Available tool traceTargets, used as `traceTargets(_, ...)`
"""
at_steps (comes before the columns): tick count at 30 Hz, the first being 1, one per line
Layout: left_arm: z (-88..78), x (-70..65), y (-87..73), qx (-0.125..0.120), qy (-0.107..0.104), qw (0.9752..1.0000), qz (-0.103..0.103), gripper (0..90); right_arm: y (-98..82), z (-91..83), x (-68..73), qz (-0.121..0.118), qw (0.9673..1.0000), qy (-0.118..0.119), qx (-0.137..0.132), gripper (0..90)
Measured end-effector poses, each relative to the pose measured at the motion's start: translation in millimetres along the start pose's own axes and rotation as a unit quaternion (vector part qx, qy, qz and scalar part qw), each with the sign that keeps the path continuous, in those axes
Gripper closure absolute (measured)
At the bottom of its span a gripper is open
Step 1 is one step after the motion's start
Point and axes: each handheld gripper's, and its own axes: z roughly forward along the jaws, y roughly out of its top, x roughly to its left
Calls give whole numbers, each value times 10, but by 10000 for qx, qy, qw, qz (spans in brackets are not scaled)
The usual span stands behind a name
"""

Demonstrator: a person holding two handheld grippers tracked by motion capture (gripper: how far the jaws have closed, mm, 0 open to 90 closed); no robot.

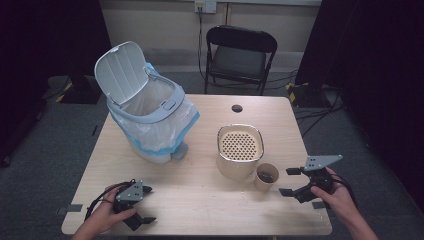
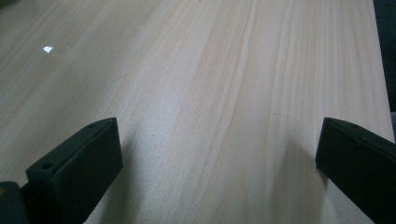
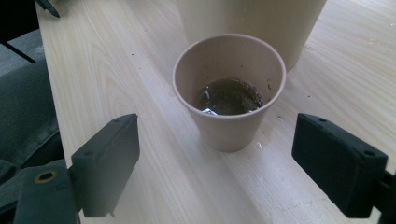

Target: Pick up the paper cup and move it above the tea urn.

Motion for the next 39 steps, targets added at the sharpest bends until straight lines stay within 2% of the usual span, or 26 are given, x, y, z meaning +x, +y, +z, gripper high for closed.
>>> traceTargets(13,0,0,0,1,0,10000,-2,0,-137,177,-9,-8,9999,-142,74,148)
traceTargets(18,0,0,0,0,0,10000,-1,0,-171,270,-28,50,9999,-121,-2,148)
traceTargets(22,0,0,0,0,0,10000,-1,0,-188,347,-34,111,9997,-216,-85,148)
traceTargets(25,0,0,0,1,0,10000,1,0,-201,414,-42,142,9997,-176,-114,148)
traceTargets(31,1,-2,0,-13,0,10000,-16,0,-219,551,-40,118,9997,-152,-150,149)
traceTargets(39,0,0,0,2,-1,10000,1,0,-193,628,-63,116,9994,-151,-284,170)
